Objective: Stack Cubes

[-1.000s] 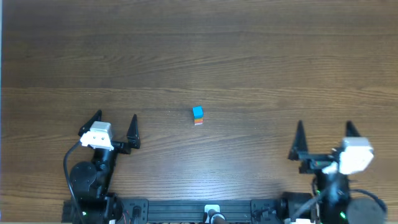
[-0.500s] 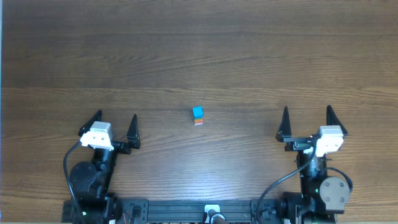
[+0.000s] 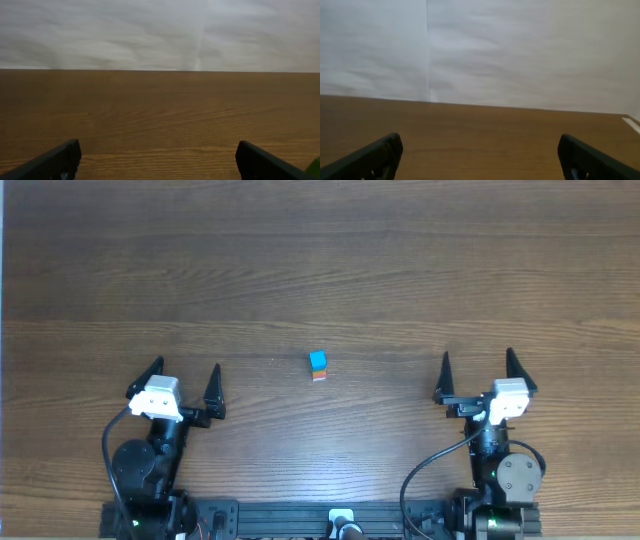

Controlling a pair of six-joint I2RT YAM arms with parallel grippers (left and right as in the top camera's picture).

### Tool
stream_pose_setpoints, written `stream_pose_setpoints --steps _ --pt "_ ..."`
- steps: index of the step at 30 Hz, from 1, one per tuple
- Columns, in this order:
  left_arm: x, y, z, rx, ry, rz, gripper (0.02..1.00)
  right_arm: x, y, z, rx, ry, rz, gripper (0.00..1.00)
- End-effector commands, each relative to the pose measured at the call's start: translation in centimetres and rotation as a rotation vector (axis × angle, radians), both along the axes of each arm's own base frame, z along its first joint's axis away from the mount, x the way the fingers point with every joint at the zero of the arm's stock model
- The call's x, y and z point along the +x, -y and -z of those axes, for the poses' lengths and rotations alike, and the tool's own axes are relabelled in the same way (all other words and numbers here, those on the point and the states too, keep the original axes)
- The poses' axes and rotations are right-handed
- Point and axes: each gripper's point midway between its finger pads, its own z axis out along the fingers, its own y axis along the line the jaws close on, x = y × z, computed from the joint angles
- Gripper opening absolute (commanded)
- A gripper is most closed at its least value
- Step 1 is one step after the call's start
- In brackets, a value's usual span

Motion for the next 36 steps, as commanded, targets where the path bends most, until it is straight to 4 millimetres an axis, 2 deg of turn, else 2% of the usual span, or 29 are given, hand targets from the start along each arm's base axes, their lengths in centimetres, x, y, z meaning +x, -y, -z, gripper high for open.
stream_pose_setpoints --steps 1,10,36 --pt "0.0 0.0 0.2 0.01 -0.001 0.006 1.0 0.1 -0.4 1.1 0.0 -0.038 -0.028 0.993" --pt "0.0 0.0 0.2 0.01 -0.001 0.006 1.0 0.2 -0.4 5.3 0.015 -0.207 -0.029 0.993" --pt "0.0 0.0 0.2 0.01 -0.001 0.006 1.0 0.2 -0.4 5.3 0.015 -0.211 -0.028 0.991"
